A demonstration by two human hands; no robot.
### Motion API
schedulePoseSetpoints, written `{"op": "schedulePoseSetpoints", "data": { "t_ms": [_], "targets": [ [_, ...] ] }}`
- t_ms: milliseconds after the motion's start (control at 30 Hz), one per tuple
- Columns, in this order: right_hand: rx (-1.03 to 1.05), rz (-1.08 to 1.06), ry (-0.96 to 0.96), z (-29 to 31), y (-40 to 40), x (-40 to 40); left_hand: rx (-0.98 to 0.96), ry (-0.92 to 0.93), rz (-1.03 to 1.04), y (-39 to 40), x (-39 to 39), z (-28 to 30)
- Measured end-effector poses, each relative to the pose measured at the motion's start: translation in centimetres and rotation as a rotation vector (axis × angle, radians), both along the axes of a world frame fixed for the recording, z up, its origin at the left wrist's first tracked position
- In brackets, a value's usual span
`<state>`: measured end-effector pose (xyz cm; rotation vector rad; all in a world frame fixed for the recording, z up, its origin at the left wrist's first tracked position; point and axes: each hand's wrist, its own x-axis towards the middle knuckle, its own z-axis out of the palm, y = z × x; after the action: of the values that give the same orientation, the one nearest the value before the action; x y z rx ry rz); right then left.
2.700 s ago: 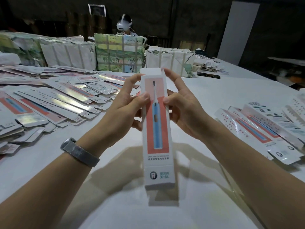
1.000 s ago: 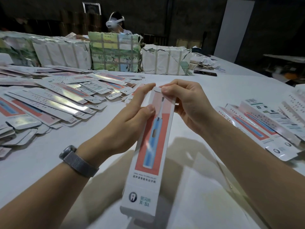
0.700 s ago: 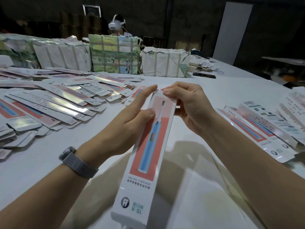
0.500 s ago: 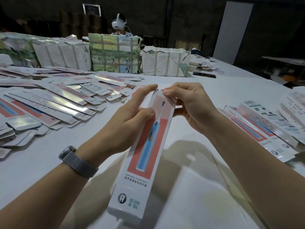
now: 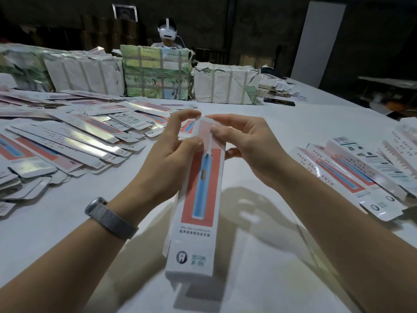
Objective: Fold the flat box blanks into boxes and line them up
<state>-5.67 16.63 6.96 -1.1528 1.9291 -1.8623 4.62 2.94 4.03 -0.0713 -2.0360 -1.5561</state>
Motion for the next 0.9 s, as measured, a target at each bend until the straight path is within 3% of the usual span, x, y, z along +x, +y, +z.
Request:
{"op": "schedulePoseSetpoints", "data": {
  "t_ms": [100, 167, 267, 367, 500, 600, 733, 900],
  "targets": [
    [0.080, -0.258, 0.329, -0.1, -0.3, 0.5, 0.005, 0.020, 0.040, -0.3, -0.3, 0.1],
    [0.191, -0.311, 0.567, -0.1, -0.4, 1.3, 0.004, 0.045, 0.063, -0.6, -0.2, 0.2],
    [0.400, -0.183, 0.628, 0.1, -0.5, 2.1, 0.111, 0.065, -0.007, -0.9, 0.0, 0.2],
    [0.437, -0.278, 0.697, 1.3, 0.5, 0.9, 0.189, -0.003, -0.095, -1.3, -0.3, 0.1],
    [0.656, -0.665, 0.624, 3.5, 4.7, -4.3, 0.071, -0.010, -0.003, -2.1, -1.1, -0.9],
    [0.888, -0.915, 0.468, 3.8, 9.7, -8.3, 0.102, -0.123, -0.011, -2.8, -1.9, -1.1],
    [1.045, -1.064, 0.238, 2.2, 14.7, -11.8, 0.064, -0.185, 0.030, -2.3, -2.0, -0.6],
    [1.062, -1.215, 0.291, 1.8, 16.3, -13.8, 0.086, -0.263, 0.069, -2.7, -2.8, -0.4]
  ]
}}
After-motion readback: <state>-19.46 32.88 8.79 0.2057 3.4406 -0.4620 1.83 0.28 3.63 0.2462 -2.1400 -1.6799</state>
